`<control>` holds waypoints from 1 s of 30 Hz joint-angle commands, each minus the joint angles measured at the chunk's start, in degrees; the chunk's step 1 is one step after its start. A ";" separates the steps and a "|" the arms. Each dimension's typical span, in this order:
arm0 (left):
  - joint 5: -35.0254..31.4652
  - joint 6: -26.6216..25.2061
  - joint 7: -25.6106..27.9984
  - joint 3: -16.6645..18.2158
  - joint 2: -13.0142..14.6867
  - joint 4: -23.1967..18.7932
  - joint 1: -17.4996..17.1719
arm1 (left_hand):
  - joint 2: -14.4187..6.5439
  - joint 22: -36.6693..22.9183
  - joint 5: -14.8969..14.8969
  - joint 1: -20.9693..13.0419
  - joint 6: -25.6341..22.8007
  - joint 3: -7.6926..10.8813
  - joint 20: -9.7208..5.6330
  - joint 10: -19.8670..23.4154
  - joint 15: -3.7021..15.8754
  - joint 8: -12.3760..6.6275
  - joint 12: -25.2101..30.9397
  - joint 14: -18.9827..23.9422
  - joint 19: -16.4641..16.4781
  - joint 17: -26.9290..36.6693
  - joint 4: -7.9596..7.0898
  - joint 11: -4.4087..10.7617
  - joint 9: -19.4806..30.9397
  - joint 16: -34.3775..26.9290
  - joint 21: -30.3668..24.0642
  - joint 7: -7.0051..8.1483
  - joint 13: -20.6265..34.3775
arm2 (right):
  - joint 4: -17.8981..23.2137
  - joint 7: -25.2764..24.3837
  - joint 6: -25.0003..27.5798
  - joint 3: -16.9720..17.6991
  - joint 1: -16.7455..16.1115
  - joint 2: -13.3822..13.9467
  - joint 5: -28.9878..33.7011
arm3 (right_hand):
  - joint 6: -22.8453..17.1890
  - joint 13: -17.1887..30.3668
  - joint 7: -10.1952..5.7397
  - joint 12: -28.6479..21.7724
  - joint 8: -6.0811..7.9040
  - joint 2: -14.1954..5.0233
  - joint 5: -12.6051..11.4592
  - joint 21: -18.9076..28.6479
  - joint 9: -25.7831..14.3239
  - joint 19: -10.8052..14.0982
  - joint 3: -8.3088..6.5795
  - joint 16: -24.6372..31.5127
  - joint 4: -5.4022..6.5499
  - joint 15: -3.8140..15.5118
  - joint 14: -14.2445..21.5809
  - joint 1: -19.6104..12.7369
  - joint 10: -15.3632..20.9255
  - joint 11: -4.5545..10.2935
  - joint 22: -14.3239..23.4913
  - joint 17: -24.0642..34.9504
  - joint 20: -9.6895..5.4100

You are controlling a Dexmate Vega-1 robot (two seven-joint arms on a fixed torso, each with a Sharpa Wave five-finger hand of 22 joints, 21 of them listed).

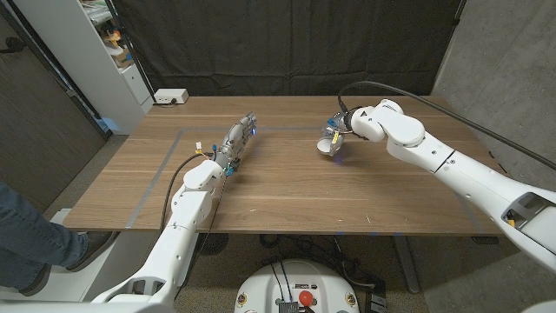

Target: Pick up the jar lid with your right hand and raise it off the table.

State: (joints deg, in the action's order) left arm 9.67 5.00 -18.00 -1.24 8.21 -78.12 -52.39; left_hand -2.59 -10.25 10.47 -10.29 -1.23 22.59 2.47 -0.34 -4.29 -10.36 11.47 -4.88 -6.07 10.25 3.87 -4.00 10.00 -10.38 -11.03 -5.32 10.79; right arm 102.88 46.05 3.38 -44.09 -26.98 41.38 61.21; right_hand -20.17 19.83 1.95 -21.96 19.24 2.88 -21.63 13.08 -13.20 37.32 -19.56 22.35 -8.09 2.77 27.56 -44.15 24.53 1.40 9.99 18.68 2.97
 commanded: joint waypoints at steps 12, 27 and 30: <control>0.30 0.66 -1.02 0.15 0.26 1.31 1.07 | -0.68 -0.12 0.28 -0.10 -0.33 0.05 0.05 0.23 0.10 -0.28 0.48 -0.39 -0.27 0.20 0.33 -0.02 0.17 -0.36 -0.41 -0.14 0.20 | 3.31 3.68 -1.00 2.10 1.39 -0.19 -0.78 | -3.92 0.61 -2.88 -0.22 0.09 -2.01 0.60 -0.34 -0.29 0.81 -0.41 0.34 0.44 0.42 1.22 -0.96 0.42 -0.23 0.19 0.29 -0.20; 0.52 0.92 -1.40 0.57 0.47 1.38 1.12 | -0.72 -0.12 0.28 -0.12 -0.31 0.02 0.04 0.26 0.10 -0.28 0.49 -0.38 -0.28 0.20 0.39 -0.08 0.17 -0.36 -0.41 -0.16 0.20 | 5.19 5.41 -1.11 3.33 2.44 -0.70 -1.79 | -4.15 0.94 -2.85 -0.05 0.02 -2.14 1.30 -0.47 -0.37 1.02 -0.55 0.12 0.48 0.35 1.36 -1.00 0.17 -0.16 0.18 0.40 -0.29; 0.47 0.86 -1.48 0.57 0.56 1.34 1.18 | -0.73 -0.12 0.28 -0.12 -0.36 0.01 0.04 0.31 0.10 -0.29 0.51 -0.39 -0.29 0.20 0.40 -0.05 0.17 -0.36 -0.41 -0.20 0.20 | 5.45 5.64 -1.06 3.47 2.61 -0.71 -1.91 | -4.17 1.00 -2.93 -0.05 0.00 -2.18 1.42 -0.49 -0.38 1.03 -0.57 0.10 0.50 0.29 1.39 -0.98 0.21 -0.23 0.18 0.43 -0.29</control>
State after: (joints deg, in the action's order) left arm 10.00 5.74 -19.09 -0.84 8.57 -76.82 -51.36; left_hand -2.59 -10.24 10.47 -10.29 -1.23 22.59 2.47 -0.34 -4.29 -10.36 11.48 -4.88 -6.07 10.25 3.86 -4.00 10.00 -10.38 -11.25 -5.32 10.79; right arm 106.63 50.56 2.22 -41.89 -25.32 41.07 60.13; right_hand -20.59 20.65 2.36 -21.95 18.71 2.44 -20.47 12.69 -13.48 37.72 -19.68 22.34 -7.97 2.78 28.38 -43.71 24.54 0.99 9.99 19.03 2.55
